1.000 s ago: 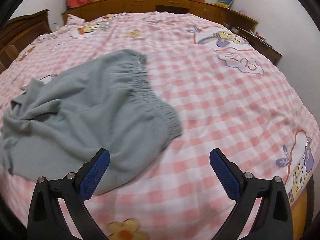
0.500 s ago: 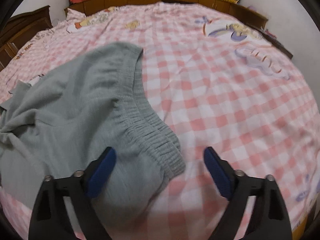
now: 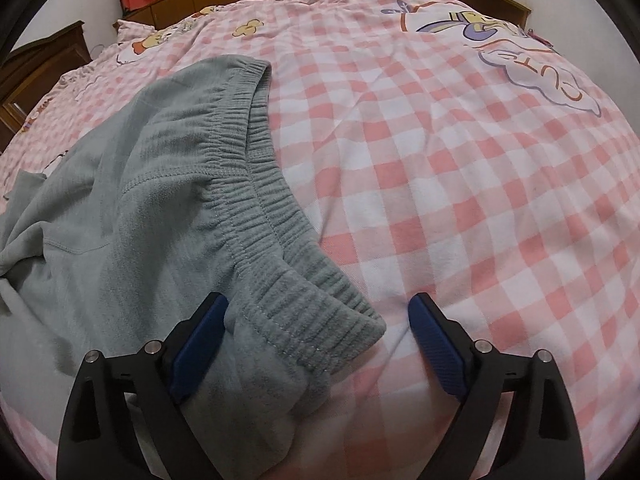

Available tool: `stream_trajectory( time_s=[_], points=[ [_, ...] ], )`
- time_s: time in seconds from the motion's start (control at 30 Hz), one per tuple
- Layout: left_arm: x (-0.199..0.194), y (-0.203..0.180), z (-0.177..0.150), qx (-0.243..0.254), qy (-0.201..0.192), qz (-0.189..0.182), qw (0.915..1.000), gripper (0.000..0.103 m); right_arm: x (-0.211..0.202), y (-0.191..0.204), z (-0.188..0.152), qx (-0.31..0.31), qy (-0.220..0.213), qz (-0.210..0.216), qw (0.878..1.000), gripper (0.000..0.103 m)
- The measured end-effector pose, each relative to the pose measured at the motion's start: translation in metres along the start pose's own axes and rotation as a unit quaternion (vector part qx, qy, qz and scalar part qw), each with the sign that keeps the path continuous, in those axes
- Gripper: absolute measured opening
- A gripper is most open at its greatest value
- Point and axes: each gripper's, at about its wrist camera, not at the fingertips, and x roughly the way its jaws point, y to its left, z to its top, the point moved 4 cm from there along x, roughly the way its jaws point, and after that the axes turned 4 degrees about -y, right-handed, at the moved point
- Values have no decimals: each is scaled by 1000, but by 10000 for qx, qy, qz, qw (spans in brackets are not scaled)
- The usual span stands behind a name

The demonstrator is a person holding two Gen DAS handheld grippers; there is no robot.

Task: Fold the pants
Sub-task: 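Move the right gripper to the elastic waistband of the grey sweatpants, then grasp the waistband with the right gripper, pull it straight, then release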

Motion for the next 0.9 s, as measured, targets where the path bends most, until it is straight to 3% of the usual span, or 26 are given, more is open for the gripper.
stream_trajectory(
  time_s=[0.2, 0.27, 0.33, 0.37, 0.43, 0.53, 0.67, 0.77, 0.9],
  points=[
    [-2, -1, -3, -1, -167, -40, 9999, 103, 0, 2, 1, -6, -59, -70, 10000, 92],
    [-4, -2, -2, 8, -207, -18, 9998, 102, -2, 2, -1, -17, -67, -121, 9999, 89],
    [-6, -3, -1, 46, -223, 0, 9997, 99, -7, 6, 1, -4, -73, -239, 9997, 76],
    [-7, -4, -1, 57, -239, -15, 9997, 95, -9, 8, 1, 12, -99, -278, 9996, 72],
    [-10, -6, 0, 107, -282, -47, 9995, 87, -13, 14, 1, -35, -133, -314, 9994, 49],
    [-17, -11, 1, 239, -392, 7, 9989, 68, -20, 25, 4, -236, -177, -337, 9990, 25],
    [-25, -10, 4, 343, -449, 160, 9983, 38, -30, 29, 8, -279, -234, -307, 9989, 15],
    [-30, 3, 7, 101, -381, -54, 9992, 28, -51, 18, 16, -109, -432, -394, 9982, 13],
    [-39, 12, 9, -187, -314, -259, 9990, 24, -84, -4, 20, 111, -606, -412, 9972, 13]
  ],
)
